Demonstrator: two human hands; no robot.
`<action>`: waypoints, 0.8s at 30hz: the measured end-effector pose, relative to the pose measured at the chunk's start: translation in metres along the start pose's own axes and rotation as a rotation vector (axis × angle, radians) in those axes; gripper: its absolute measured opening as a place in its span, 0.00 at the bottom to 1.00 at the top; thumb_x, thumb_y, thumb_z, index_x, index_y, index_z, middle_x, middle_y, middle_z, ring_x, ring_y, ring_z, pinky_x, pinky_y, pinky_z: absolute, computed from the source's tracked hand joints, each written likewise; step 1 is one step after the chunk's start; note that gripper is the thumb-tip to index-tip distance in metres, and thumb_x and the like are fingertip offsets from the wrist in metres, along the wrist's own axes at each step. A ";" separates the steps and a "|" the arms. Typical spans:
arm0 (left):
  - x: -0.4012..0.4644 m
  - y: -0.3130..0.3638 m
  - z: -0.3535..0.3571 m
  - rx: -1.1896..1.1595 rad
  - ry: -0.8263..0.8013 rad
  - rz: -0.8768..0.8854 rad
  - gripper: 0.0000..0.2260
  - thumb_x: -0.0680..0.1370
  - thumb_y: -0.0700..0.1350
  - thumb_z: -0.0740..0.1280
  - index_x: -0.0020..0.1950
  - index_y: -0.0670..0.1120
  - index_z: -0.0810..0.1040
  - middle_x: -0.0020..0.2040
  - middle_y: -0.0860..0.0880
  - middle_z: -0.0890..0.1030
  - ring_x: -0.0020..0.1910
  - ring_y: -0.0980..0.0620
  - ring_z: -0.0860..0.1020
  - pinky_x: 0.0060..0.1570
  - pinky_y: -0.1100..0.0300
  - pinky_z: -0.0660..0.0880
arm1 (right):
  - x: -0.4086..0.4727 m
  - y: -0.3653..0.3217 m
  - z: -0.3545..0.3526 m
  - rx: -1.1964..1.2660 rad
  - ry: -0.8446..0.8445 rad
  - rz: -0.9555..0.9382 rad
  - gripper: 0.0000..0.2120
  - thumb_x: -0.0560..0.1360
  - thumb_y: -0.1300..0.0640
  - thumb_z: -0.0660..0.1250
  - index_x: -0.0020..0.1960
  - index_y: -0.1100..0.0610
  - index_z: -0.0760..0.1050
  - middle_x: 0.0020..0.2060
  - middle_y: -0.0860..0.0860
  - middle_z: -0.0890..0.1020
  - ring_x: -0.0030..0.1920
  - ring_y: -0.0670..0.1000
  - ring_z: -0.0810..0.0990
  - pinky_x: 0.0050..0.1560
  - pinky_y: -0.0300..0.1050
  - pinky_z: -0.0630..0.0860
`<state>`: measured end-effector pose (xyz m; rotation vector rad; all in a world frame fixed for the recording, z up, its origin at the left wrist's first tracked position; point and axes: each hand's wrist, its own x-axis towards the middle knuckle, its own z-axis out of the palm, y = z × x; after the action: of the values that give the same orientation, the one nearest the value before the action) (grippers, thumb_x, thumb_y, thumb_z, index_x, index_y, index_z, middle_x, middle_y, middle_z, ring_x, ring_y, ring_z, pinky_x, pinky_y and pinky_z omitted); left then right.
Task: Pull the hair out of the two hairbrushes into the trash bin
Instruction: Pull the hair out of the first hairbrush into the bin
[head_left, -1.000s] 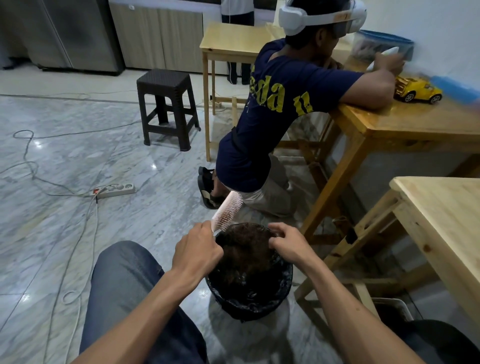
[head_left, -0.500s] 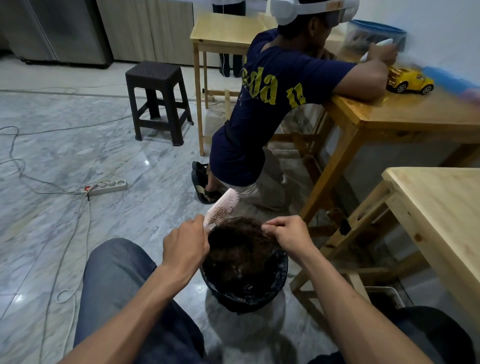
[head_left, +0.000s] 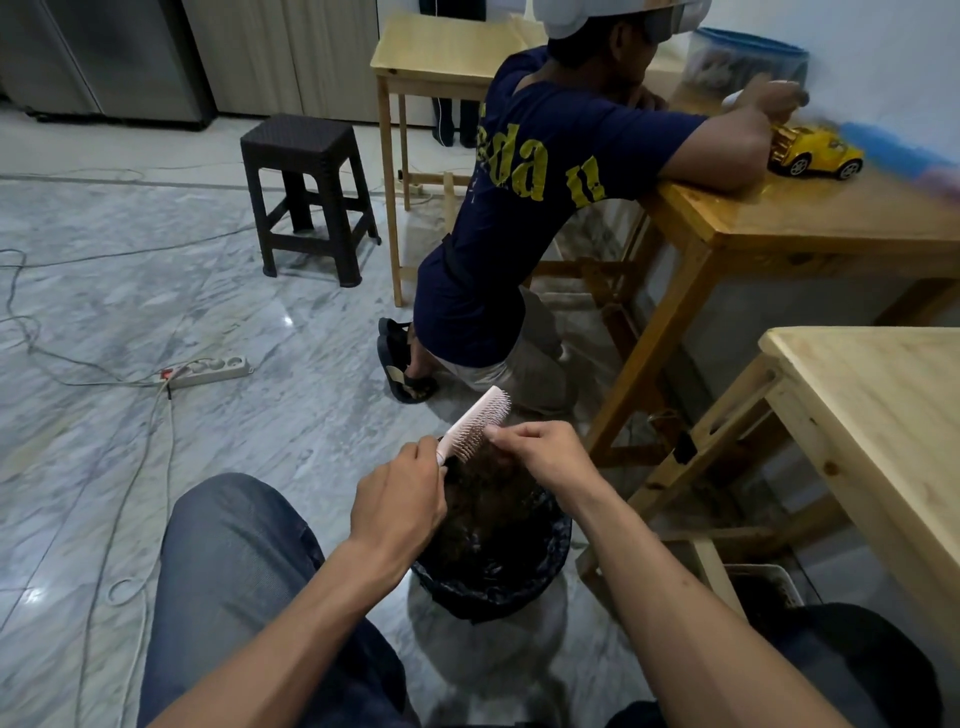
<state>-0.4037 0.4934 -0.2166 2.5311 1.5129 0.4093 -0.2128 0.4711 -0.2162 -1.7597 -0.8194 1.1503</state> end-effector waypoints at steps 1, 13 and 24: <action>-0.001 0.000 0.000 0.003 -0.006 -0.001 0.10 0.82 0.49 0.59 0.60 0.46 0.73 0.47 0.48 0.80 0.35 0.43 0.77 0.31 0.54 0.66 | -0.001 -0.001 0.003 0.023 0.020 0.006 0.14 0.75 0.52 0.78 0.51 0.63 0.87 0.41 0.53 0.88 0.40 0.47 0.85 0.37 0.31 0.78; 0.005 -0.020 -0.007 -0.041 0.029 -0.151 0.10 0.82 0.48 0.59 0.59 0.45 0.72 0.46 0.47 0.79 0.34 0.46 0.72 0.33 0.53 0.66 | 0.003 0.005 -0.034 -0.016 0.311 0.172 0.06 0.77 0.55 0.74 0.43 0.54 0.85 0.48 0.54 0.88 0.53 0.55 0.85 0.62 0.54 0.80; 0.004 0.002 -0.003 -0.094 0.007 -0.027 0.10 0.82 0.50 0.59 0.60 0.48 0.72 0.48 0.47 0.79 0.40 0.42 0.79 0.37 0.48 0.77 | -0.005 -0.003 0.000 -0.301 -0.141 -0.137 0.08 0.75 0.48 0.78 0.52 0.50 0.88 0.47 0.45 0.89 0.51 0.44 0.86 0.61 0.48 0.81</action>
<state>-0.4016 0.4959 -0.2127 2.4373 1.4925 0.4743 -0.2146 0.4675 -0.2118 -1.8431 -1.2322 1.1125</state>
